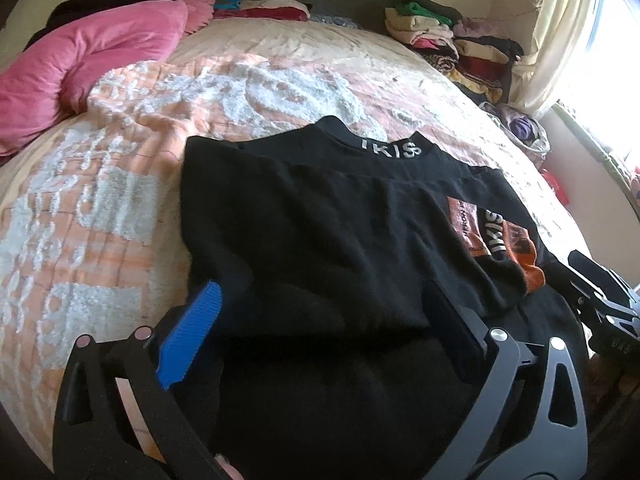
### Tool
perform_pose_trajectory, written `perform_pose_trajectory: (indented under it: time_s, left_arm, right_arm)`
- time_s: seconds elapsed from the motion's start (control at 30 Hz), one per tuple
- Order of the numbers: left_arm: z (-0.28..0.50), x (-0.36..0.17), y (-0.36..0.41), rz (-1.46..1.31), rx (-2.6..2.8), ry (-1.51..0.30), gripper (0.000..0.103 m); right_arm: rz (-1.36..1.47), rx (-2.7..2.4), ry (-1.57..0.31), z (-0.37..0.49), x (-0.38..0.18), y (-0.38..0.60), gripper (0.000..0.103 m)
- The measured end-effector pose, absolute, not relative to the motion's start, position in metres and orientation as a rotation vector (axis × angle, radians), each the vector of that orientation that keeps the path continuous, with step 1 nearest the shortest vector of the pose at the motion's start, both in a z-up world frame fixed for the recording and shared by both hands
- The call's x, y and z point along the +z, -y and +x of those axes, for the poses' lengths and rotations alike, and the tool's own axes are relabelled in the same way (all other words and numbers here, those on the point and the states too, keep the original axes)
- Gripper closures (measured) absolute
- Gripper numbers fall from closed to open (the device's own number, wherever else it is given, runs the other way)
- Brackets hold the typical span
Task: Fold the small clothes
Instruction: 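Move both tools to the sweatshirt hem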
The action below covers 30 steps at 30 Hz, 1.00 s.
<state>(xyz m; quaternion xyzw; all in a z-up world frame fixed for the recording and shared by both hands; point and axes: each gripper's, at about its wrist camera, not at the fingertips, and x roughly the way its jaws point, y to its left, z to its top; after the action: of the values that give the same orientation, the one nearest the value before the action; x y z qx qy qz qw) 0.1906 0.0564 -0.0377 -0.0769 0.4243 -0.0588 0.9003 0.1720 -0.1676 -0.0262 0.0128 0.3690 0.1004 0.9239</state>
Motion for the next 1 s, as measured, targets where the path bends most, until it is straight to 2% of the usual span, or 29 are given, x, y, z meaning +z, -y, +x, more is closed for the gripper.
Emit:
perform_pose_trajectory:
  time_s: [1.0]
  left_arm:
    - [0.144,0.001,-0.057,-0.146,-0.099,-0.789,0.009]
  right_arm:
    - [0.066,0.215,-0.697,0.141,0.001,0.188,0.006]
